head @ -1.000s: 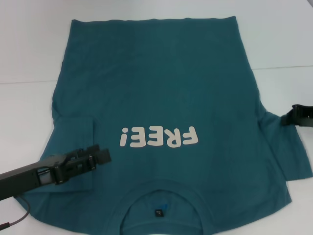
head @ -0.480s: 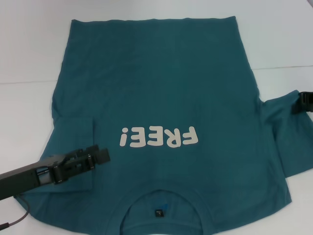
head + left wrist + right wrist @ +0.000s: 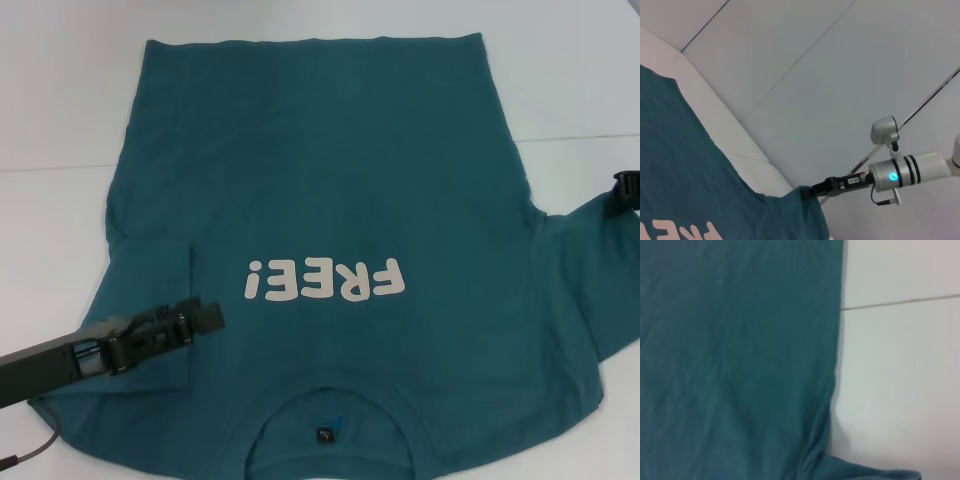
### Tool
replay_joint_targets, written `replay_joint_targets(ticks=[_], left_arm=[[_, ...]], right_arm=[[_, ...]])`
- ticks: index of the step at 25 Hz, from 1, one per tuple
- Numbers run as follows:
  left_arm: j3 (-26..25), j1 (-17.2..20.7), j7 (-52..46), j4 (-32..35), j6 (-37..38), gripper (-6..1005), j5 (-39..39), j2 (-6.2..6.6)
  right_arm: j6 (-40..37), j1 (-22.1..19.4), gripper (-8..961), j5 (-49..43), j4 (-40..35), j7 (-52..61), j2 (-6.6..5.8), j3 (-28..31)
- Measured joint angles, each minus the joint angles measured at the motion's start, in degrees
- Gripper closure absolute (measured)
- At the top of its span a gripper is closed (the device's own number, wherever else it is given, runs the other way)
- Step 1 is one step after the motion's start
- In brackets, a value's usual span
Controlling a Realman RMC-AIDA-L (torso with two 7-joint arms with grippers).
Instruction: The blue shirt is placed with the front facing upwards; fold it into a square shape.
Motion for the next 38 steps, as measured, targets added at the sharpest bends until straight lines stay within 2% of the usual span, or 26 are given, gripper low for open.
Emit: replay_joint_targets(ticks=[4,12,17,28,38], left_arm=[[0.00,-0.01,-0.23,0.05,-0.04,248,0.00,0.03],[0.00,0.02,-0.30,-0.08,-1.18,248,0.00,-0.01],[-0.01,0.10,-0.45,-0.12,-1.68,248,0.00,-0.12],[-1.77,0.05,-2.16,-0.13,-3.35,248,0.00,-0.07],[-3.12,0.26,-4.37,-0.12,-6.03,248,-0.05,0.02]], right_arm=[[-0.61,1.48,930,-2.92,-0.36,0.54,0.10,-0.13],[-4.71,3.85,929,-3.78,-0.78,0.38,1.06,-0.23],[-6.58,5.79,929,-3.87,-0.57,0.66,2.25,-2.63],[-6.47,8.26,927,-3.97,0.01,2.51,5.71,-7.10],[-5.02,8.94,925,-3.68,0.02,5.86,7.26,-7.52]])
